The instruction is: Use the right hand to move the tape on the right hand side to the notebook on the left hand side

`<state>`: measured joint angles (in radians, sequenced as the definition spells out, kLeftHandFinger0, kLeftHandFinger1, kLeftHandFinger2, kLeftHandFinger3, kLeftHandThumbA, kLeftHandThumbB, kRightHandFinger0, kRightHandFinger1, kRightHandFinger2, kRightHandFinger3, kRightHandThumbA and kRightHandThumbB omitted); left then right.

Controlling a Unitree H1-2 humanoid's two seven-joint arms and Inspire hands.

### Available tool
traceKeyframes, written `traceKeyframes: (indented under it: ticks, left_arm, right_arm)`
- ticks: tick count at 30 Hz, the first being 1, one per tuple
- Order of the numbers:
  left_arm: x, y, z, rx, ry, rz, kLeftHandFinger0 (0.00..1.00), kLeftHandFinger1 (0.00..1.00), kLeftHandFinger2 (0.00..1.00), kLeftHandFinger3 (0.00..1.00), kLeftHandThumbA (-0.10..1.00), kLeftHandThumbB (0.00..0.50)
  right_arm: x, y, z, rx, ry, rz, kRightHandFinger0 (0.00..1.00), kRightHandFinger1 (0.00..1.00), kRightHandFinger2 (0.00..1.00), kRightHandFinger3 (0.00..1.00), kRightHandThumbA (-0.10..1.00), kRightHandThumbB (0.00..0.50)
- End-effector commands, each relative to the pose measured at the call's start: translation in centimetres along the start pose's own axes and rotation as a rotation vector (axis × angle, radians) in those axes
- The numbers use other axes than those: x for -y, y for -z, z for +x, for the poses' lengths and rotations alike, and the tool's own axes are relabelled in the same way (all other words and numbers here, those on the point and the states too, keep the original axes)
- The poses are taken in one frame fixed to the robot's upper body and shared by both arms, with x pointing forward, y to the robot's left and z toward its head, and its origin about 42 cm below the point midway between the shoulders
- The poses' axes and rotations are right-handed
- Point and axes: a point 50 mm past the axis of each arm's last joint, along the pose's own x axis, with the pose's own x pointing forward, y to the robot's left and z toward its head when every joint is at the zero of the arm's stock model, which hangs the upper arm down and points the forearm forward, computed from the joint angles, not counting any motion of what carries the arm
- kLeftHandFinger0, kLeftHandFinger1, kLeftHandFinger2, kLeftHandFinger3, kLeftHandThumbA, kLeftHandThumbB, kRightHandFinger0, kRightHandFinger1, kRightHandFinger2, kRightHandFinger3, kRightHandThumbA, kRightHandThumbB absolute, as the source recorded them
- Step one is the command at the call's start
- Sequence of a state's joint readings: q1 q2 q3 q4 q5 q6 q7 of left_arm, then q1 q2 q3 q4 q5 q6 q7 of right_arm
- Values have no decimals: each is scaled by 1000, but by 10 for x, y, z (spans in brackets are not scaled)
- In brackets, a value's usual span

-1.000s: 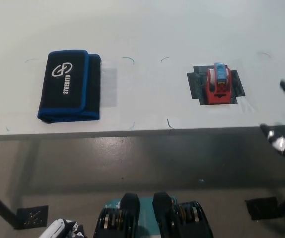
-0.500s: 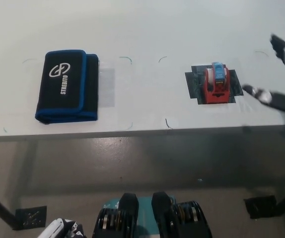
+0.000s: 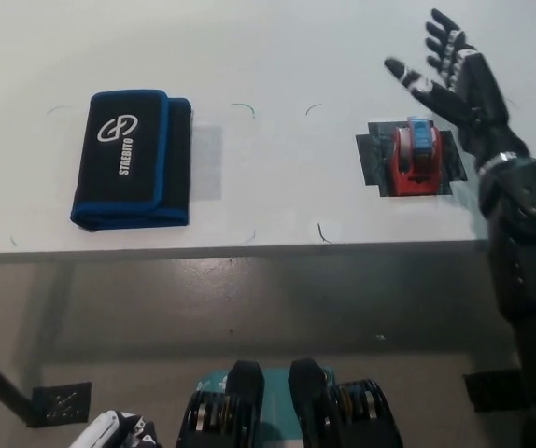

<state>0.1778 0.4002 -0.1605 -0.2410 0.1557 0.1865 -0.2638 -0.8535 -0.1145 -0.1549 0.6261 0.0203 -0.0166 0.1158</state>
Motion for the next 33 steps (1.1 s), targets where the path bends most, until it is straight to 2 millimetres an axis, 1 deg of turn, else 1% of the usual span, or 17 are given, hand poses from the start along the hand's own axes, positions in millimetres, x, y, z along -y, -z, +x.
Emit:
traceKeyframes:
  ticks: [1, 5, 7, 9, 11, 12, 15, 18, 20, 22, 25, 26, 28, 29, 30, 32, 33]
  left_arm:
    - [-7, -9, -1, 35, -9, 12, 303, 342, 448, 575, 342, 13]
    - [-6, -9, -1, 40, -15, 7, 292, 330, 437, 562, 378, 19]
    - [-6, -10, 0, 45, -18, 6, 264, 307, 423, 556, 397, 25]
    - [-7, -9, -1, 44, -19, 7, 314, 345, 433, 559, 403, 19]
    - [-7, -8, -2, 50, -24, -2, 272, 309, 419, 548, 387, 23]
    - [-7, -7, -2, 42, -23, -4, 247, 277, 418, 549, 386, 23]
    - [-6, -5, -3, 38, -22, -1, 284, 326, 432, 558, 392, 20]
    - [-7, -6, -7, 35, -28, 17, 318, 359, 449, 570, 405, 13]
    - [-7, -5, -7, 34, -34, 10, 294, 332, 441, 562, 397, 17]
    - [-7, -5, -6, 34, -33, 17, 304, 341, 442, 564, 384, 11]
    - [-6, -6, -4, 40, -29, 22, 307, 339, 444, 570, 356, 2]
    - [-6, -6, -4, 39, -29, 19, 299, 340, 443, 572, 368, 14]
    - [-6, -5, -4, 39, -28, 13, 288, 341, 441, 575, 385, 10]
    - [-6, -7, -2, 43, -26, 15, 265, 324, 440, 574, 374, 7]
    - [-6, -7, -2, 43, -26, 15, 263, 323, 440, 574, 372, 7]
    - [-7, -8, -1, 38, -21, 2, 250, 292, 432, 565, 382, 15]
    - [-7, -8, -1, 37, -21, 1, 249, 290, 432, 564, 384, 14]
  right_arm:
    - [-3, -28, 28, 61, 19, 151, 1000, 1000, 1000, 1000, 1000, 433]
    - [-2, -19, 33, 29, 20, 202, 1000, 1000, 1000, 1000, 1000, 485]
    - [1, -20, 34, 32, 15, 200, 1000, 1000, 1000, 1000, 1000, 494]
    - [6, -19, 33, 40, 4, 205, 1000, 1000, 1000, 1000, 1000, 480]
    - [10, -21, 33, 50, 8, 196, 1000, 1000, 1000, 1000, 1000, 487]
    - [14, -21, 33, 49, 14, 187, 1000, 1000, 1000, 1000, 1000, 499]
    - [30, -28, 32, 59, 7, 131, 1000, 1000, 1000, 1000, 1000, 498]
    - [48, -39, 31, 70, 3, 108, 1000, 1000, 1000, 1000, 1000, 473]
    - [54, -44, 31, 66, 18, 101, 1000, 1000, 1000, 1000, 1000, 496]
    - [60, -44, 29, 63, 28, 89, 1000, 1000, 1000, 1000, 1000, 500]
    - [69, -36, 23, 50, 39, 93, 1000, 1000, 1000, 1000, 1000, 492]
    - [69, -31, 22, 44, 38, 96, 1000, 1000, 1000, 1000, 1000, 490]
    - [68, -20, 19, 23, 42, 106, 1000, 1000, 1000, 1000, 1000, 492]
    - [71, -11, 15, 7, 38, 116, 1000, 1000, 1000, 1000, 1000, 458]
    - [71, -11, 15, 7, 38, 116, 1000, 1000, 1000, 1000, 1000, 456]
    - [67, 3, 11, -14, 46, 98, 1000, 1000, 1000, 1000, 1000, 467]
    - [67, 4, 11, -15, 46, 96, 1000, 1000, 1000, 1000, 1000, 467]
